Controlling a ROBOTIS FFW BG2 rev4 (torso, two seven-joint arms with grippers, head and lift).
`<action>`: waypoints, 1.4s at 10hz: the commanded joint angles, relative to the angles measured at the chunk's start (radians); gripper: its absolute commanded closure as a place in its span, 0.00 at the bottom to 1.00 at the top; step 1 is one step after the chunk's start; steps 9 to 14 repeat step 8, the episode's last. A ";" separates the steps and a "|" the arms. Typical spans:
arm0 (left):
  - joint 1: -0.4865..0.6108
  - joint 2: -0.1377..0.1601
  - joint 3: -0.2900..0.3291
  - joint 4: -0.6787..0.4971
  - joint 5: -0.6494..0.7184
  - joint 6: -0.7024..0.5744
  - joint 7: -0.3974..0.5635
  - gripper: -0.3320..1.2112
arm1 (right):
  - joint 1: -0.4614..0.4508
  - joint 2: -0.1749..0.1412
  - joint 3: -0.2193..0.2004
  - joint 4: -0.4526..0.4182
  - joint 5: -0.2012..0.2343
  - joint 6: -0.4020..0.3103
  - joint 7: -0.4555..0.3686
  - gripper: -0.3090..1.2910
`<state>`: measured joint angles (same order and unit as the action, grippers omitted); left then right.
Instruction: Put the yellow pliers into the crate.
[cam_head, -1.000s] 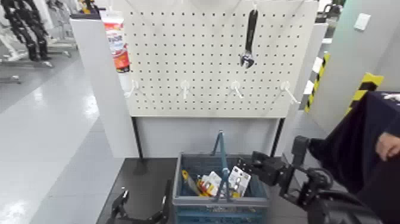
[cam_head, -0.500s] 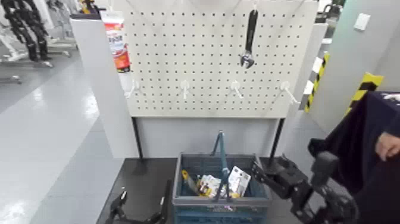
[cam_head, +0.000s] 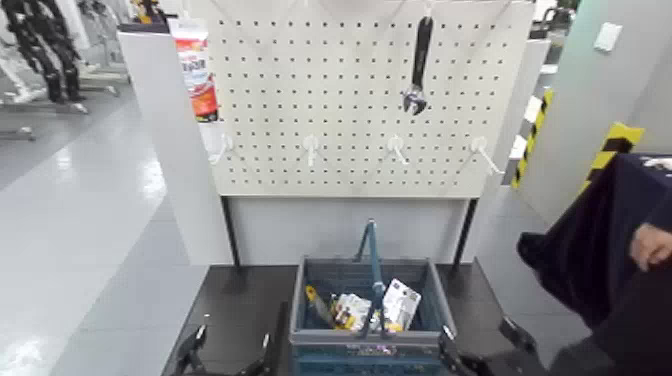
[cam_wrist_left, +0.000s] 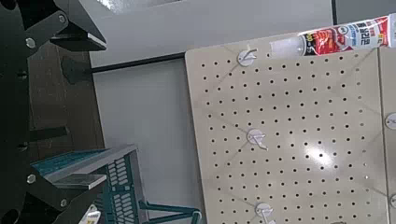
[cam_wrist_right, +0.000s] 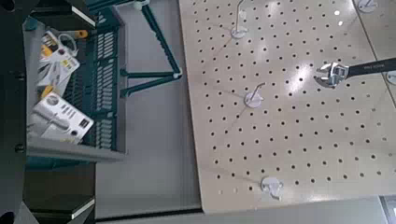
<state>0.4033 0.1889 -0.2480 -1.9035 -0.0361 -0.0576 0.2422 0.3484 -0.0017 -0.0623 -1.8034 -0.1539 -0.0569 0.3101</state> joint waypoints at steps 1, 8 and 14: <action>0.005 -0.009 0.009 -0.002 -0.001 0.002 -0.003 0.40 | 0.115 0.026 0.024 -0.036 0.014 -0.078 -0.085 0.20; 0.006 -0.009 0.010 -0.006 -0.002 0.010 -0.004 0.40 | 0.179 0.022 0.090 -0.031 0.030 -0.155 -0.195 0.20; 0.006 -0.009 0.010 -0.006 -0.002 0.010 -0.004 0.40 | 0.179 0.022 0.090 -0.031 0.030 -0.155 -0.195 0.20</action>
